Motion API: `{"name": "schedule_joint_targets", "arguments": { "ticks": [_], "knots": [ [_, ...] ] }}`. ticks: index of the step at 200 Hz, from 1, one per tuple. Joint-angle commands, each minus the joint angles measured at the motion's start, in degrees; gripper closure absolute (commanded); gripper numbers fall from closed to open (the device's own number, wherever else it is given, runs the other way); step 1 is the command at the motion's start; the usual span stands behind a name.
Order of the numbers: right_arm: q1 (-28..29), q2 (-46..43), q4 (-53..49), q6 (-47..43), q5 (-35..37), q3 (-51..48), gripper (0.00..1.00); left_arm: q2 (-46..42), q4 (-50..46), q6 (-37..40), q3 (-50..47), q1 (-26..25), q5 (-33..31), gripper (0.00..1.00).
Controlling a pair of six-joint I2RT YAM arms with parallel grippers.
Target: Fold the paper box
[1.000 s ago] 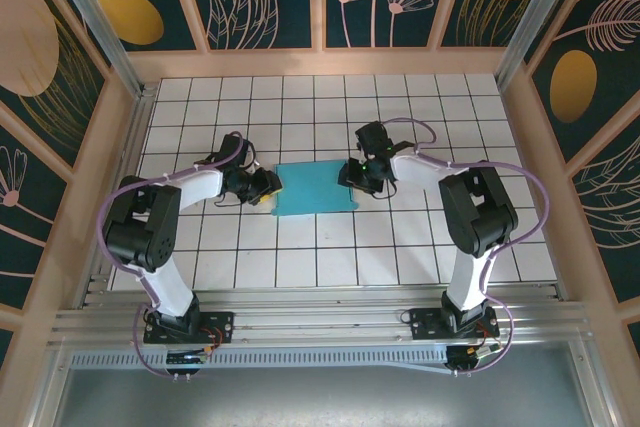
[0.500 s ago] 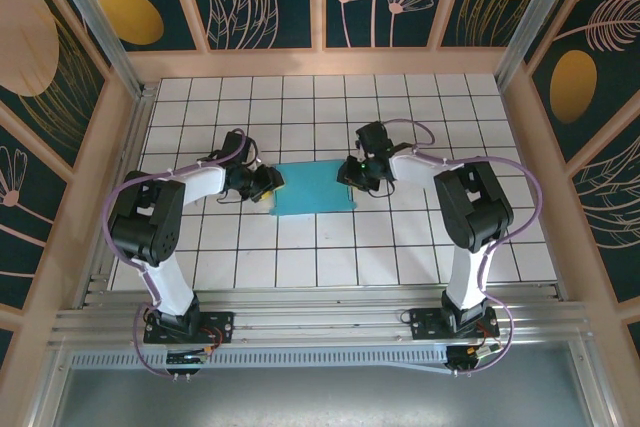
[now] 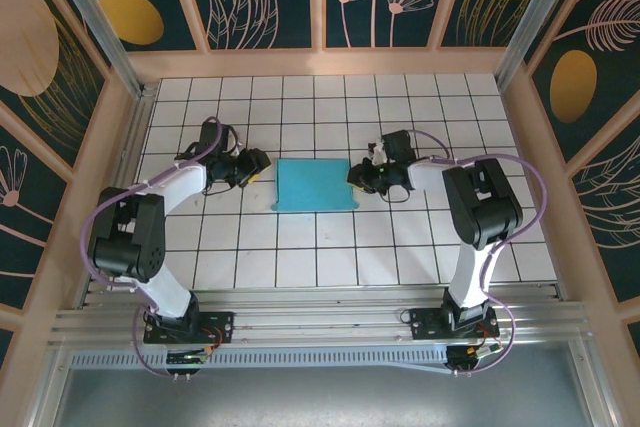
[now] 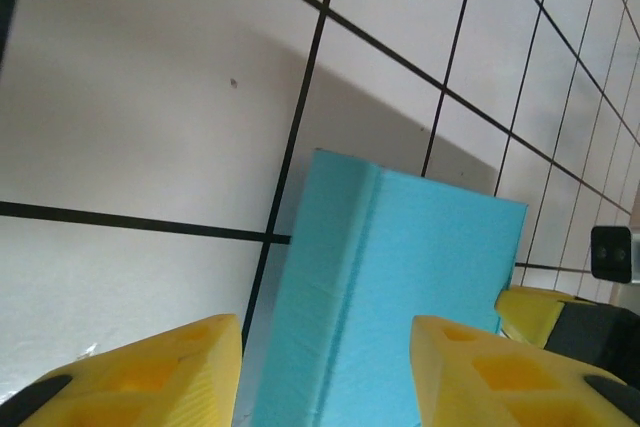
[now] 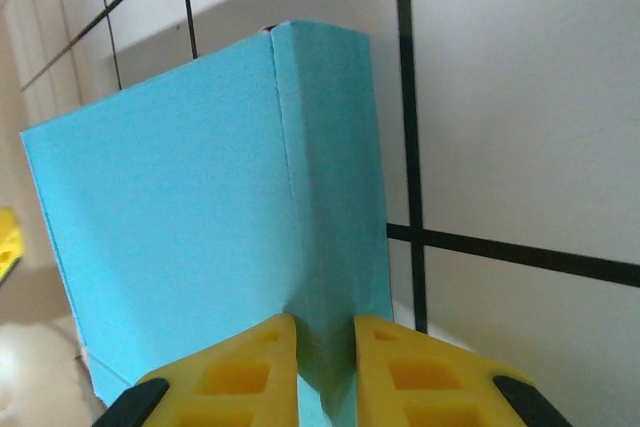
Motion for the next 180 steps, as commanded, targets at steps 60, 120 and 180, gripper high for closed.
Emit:
{"name": "schedule_joint_targets", "arguments": {
  "ticks": [60,120,180],
  "knots": [
    [-4.1,6.2,0.7,-0.3,-3.7,-3.9,0.81,5.4,18.9,-7.3,-4.3,-2.7,14.4,0.42],
    [-5.4,6.1,1.3,0.0,-3.4,-5.2,0.81,8.5,19.2,-7.6,-4.9,-3.9,10.6,0.41],
    [-6.6,5.8,1.8,-0.1,-3.1,-6.0,0.82,6.5,18.5,-6.6,-6.3,-3.9,8.4,0.42]
  ]
}}
